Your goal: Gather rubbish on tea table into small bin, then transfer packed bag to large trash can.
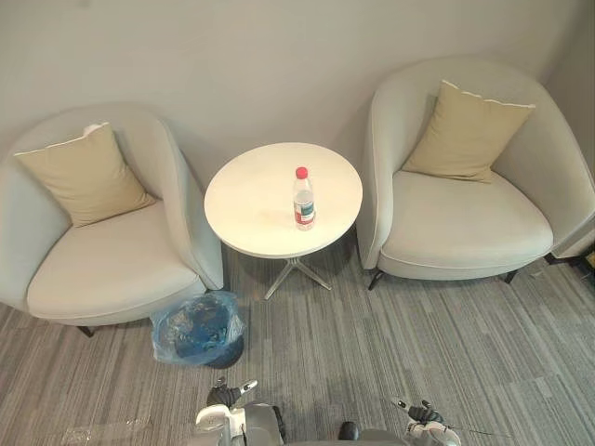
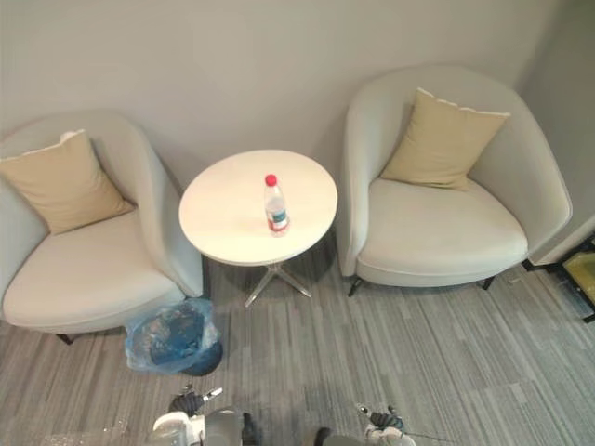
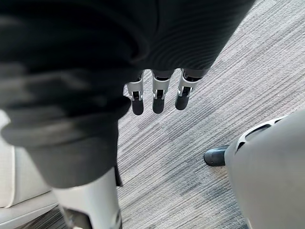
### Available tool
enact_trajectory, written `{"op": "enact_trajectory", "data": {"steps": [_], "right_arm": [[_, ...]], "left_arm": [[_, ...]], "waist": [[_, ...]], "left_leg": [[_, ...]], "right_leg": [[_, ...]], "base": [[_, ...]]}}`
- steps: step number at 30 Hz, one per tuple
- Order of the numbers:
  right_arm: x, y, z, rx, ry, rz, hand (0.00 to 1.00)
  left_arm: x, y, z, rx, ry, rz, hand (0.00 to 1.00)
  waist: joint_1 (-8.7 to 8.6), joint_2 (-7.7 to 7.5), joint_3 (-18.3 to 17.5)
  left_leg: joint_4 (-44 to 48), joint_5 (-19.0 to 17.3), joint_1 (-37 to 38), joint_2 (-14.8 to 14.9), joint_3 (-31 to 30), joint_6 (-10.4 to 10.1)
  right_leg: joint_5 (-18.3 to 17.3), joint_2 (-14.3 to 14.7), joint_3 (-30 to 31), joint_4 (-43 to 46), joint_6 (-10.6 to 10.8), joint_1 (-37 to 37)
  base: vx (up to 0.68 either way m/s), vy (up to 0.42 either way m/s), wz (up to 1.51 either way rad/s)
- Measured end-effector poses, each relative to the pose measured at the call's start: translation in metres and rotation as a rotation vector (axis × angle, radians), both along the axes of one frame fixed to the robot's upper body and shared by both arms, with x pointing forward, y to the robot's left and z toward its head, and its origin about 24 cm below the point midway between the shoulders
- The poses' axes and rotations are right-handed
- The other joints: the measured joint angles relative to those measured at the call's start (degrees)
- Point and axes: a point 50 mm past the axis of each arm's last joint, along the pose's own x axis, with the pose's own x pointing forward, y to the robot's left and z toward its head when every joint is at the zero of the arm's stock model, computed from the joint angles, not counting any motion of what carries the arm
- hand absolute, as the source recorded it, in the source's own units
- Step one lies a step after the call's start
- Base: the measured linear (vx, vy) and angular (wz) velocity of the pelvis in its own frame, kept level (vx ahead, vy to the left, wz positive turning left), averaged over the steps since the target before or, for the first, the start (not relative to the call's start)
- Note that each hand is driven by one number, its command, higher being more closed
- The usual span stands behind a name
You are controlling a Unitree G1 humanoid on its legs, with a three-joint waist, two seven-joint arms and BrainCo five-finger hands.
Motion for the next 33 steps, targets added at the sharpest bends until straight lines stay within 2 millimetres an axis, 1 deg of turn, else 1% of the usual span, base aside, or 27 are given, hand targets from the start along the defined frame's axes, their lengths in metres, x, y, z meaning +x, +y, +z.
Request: {"op": "enact_trajectory", "data": {"steps": [1,2,3,4,5,6,7,8,9,10,12,13,14,15,16,17,18,19,20,22,23,26,28,29,30,31,33], "right_arm": [[-0.001,0.0,-0.001,0.0,0.006,0.001,0.0],[-0.002,0.002,-0.001,0.007,0.009,0.001,0.0],[-0.002,0.007,-0.002,0.022,0.011,0.005,0.0],[-0.004,0.008,-0.003,0.028,0.017,0.01,0.0],[-0.004,0.009,-0.004,0.028,0.021,0.018,0.0],[-0.003,0.008,-0.003,0.027,0.017,0.03,0.0],[-0.002,0.007,-0.003,0.025,0.011,0.03,0.0],[-0.001,0.007,-0.002,0.023,0.008,0.033,0.0],[-0.001,0.007,-0.002,0.025,0.005,0.037,0.0],[0.001,0.009,-0.002,0.027,-0.002,0.047,0.0],[0.004,0.011,0.0,0.026,-0.016,0.055,0.0],[0.006,0.011,0.0,0.026,-0.024,0.054,0.0],[0.006,0.009,0.001,0.024,-0.027,0.052,0.0],[0.005,0.009,0.0,0.024,-0.025,0.051,0.0],[0.005,0.011,0.0,0.03,-0.023,0.05,0.0],[0.003,0.017,-0.001,0.044,-0.019,0.048,0.0],[0.0,0.019,-0.002,0.052,-0.014,0.046,0.0],[-0.002,0.012,-0.002,0.036,-0.008,0.041,0.0],[-0.008,0.006,-0.002,0.022,0.004,0.034,0.0],[-0.013,-0.001,-0.002,0.005,0.017,0.023,0.0],[-0.015,-0.002,-0.002,0.002,0.02,0.016,0.0],[-0.014,0.0,-0.003,0.005,0.02,0.017,0.0],[-0.009,0.002,-0.001,-0.01,0.006,0.037,0.0],[-0.008,0.002,-0.001,-0.011,0.002,0.045,0.0],[-0.003,0.004,0.002,-0.021,-0.022,0.071,0.0],[0.003,0.005,0.006,-0.033,-0.057,0.094,0.0],[0.018,0.003,0.016,-0.065,-0.14,0.126,0.0]], "left_arm": [[0.0,0.0,0.0,0.005,0.005,-0.019,0.0],[0.001,0.003,0.0,0.013,0.006,-0.027,0.0],[0.001,0.009,0.0,0.025,0.013,-0.046,0.0],[0.001,0.009,0.0,0.023,0.017,-0.053,0.0],[0.0,0.009,-0.001,0.023,0.021,-0.057,0.0],[-0.001,0.008,-0.001,0.026,0.029,-0.078,0.0],[-0.001,0.008,-0.002,0.034,0.038,-0.1,0.0],[-0.001,0.008,-0.002,0.037,0.042,-0.11,0.0],[-0.002,0.008,-0.003,0.035,0.048,-0.109,0.0],[-0.003,0.008,-0.003,0.034,0.05,-0.106,0.0],[-0.003,0.007,-0.003,0.031,0.054,-0.101,0.0],[-0.003,0.007,-0.003,0.023,0.05,-0.079,0.0],[-0.003,0.007,-0.003,0.017,0.05,-0.065,0.0],[-0.004,0.007,-0.003,0.015,0.05,-0.058,0.0],[-0.006,0.01,-0.004,0.012,0.053,-0.027,0.0],[-0.009,0.015,-0.004,0.018,0.055,-0.002,0.0],[-0.012,0.016,-0.005,0.014,0.064,0.02,0.0],[-0.015,0.009,-0.007,-0.012,0.071,0.043,0.0],[-0.02,0.002,-0.009,-0.035,0.082,0.061,0.0],[-0.021,-0.005,-0.01,-0.054,0.083,0.068,0.0],[-0.021,-0.005,-0.01,-0.054,0.081,0.07,0.0],[-0.021,-0.005,-0.01,-0.051,0.082,0.07,0.0],[-0.023,0.002,-0.009,-0.016,0.089,0.069,0.0],[-0.024,0.003,-0.009,-0.013,0.09,0.071,0.0],[-0.023,0.006,-0.009,0.003,0.089,0.071,0.0],[-0.023,0.009,-0.008,0.019,0.091,0.059,0.0],[-0.021,0.012,-0.007,0.032,0.086,0.043,0.0]], "waist": [[0.11,-0.34,-0.17],[0.09,-0.86,-0.23],[-0.26,-2.79,-0.53],[-0.11,-3.22,-0.54],[-0.1,-3.11,-0.54],[-0.19,-2.93,-0.51],[-0.78,-3.06,-0.42],[-0.93,-3.15,-0.46],[-0.97,-2.78,-0.32],[-0.88,-3.06,-0.57],[-1.03,-3.06,-0.64],[-1.24,-3.02,-0.78],[-1.25,-2.7,-0.81],[-1.2,-2.76,-0.89],[-1.17,-3.42,-1.31],[-1.03,-4.86,-2.09],[-1.04,-4.79,-2.2],[-0.83,-2.94,-2.98],[-0.78,-1.68,-3.88],[-0.83,-0.06,-4.75],[-0.85,0.19,-4.9],[-0.86,-0.25,-4.84],[-0.86,-1.39,-4.78],[-0.87,-1.58,-4.81],[-0.87,-1.73,-4.82],[-0.9,-2.27,-4.85],[-0.97,-2.77,-4.59]], "left_leg": [[-0.56,3.01,1.22,-0.82,0.11,3.57],[-0.63,2.66,1.85,-1.56,0.27,4.13],[-0.94,0.84,2.78,-3.57,1.05,5.63],[-1.12,-0.37,4.13,-4.55,1.69,6.1],[-1.2,-0.8,4.89,-4.83,1.83,6.46],[-1.82,-1.69,6.99,-5.31,2.08,7.03],[-2.21,-2.69,9.27,-5.86,1.54,7.56],[-2.27,-3.14,10.27,-6.11,1.08,7.68],[-2.98,-3.86,12.81,-6.55,0.28,7.55],[-3.85,-4.04,14.58,-6.83,-0.52,7.55],[-4.64,-4.15,15.86,-6.74,-2.14,7.47],[-4.67,-4.33,15.89,-6.32,-3.7,7.19],[-4.57,-4.96,15.97,-5.52,-5.25,6.35],[-4.48,-5.12,15.95,-5.34,-5.52,6.1],[-3.86,-5.78,15.95,-5.01,-6.44,5.04],[-3.35,-6.72,15.98,-5.62,-7.12,3.93],[-2.53,-7.95,16.01,-5.37,-7.97,3.19],[-1.83,-8.25,16.15,-3.65,-7.85,2.71],[-1.99,-8.39,15.76,-2.35,-8.07,2.48],[-2.29,-8.31,15.75,-1.38,-9.65,1.61],[-2.77,-7.92,15.75,-0.87,-10.73,1.02],[-3.66,-7.52,15.4,-0.33,-12.36,0.41],[-4.46,-6.82,14.62,-0.52,-12.8,0.28],[-4.54,-6.75,14.61,-0.58,-12.9,0.35],[-4.89,-6.49,14.27,-0.79,-13.15,0.37],[-5.08,-6.27,13.87,-0.97,-13.29,0.43],[-5.2,-6.04,13.6,-1.31,-13.27,0.63]], "right_leg": [[-1.27,-0.38,1.26,0.14,1.13,1.31],[-1.8,-1.1,1.57,0.35,1.41,1.65],[-3.68,-3.41,2.23,3.11,2.48,1.08],[-4.84,-4.78,3.58,8.3,3.86,-0.54],[-5.25,-5.17,4.26,12.0,4.54,-1.79],[-5.36,-6.05,5.79,24.06,5.79,-6.48],[-5.32,-7.5,6.19,33.89,7.81,-10.11],[-5.56,-7.94,6.1,36.72,8.07,-10.9],[-6.58,-8.89,5.6,40.45,7.83,-12.41],[-7.21,-9.52,5.38,40.55,6.92,-13.51],[-7.77,-9.49,5.87,38.41,6.52,-14.55],[-8.03,-9.32,6.99,34.37,6.18,-15.54],[-7.67,-8.56,8.59,29.36,5.65,-16.22],[-7.37,-8.23,9.54,27.4,5.43,-16.37],[-4.15,-7.42,11.68,21.18,4.52,-16.05],[2.68,-7.81,12.44,16.74,3.12,-15.65],[0.76,-8.1,11.93,16.18,4.35,-14.39],[0.88,-6.82,11.27,14.71,3.69,-13.24],[0.94,-5.8,9.75,12.55,3.55,-12.04],[1.02,-4.88,7.02,10.09,3.32,-10.24],[1.06,-4.49,5.78,9.23,3.0,-9.44],[1.34,-4.02,4.26,8.18,2.53,-8.87],[1.69,-4.02,3.68,7.41,2.32,-8.97],[1.81,-4.06,3.64,7.19,2.38,-8.93],[2.18,-4.19,3.43,6.61,2.46,-8.75],[2.69,-4.3,3.25,5.88,2.57,-8.78],[3.35,-4.53,3.26,5.17,2.72,-8.9]], "base": [[0.41,0.167,-0.22],[0.42,0.148,-0.16],[0.4,0.135,-0.11],[0.48,0.169,-0.15],[0.36,0.165,-0.15],[0.4,0.194,0.1],[0.33,0.16,0.23],[0.33,0.108,0.43],[0.27,0.039,0.44],[0.38,0.029,0.59],[0.28,-0.034,0.54],[0.22,-0.1,0.65],[0.2,-0.122,0.68],[0.23,-0.213,0.54],[0.18,-0.208,0.35],[0.23,-0.307,0.41],[0.2,-0.281,0.19],[0.2,-0.324,0.21],[0.15,-0.231,0.13],[0.11,-0.179,0.41],[0.09,-0.14,0.51],[0.03,-0.073,0.37],[-0.02,-0.028,0.19],[-0.04,-0.004,0.12],[-0.03,0.009,0.09],[-0.04,0.019,0.06],[-0.01,0.017,-0.01]]}}
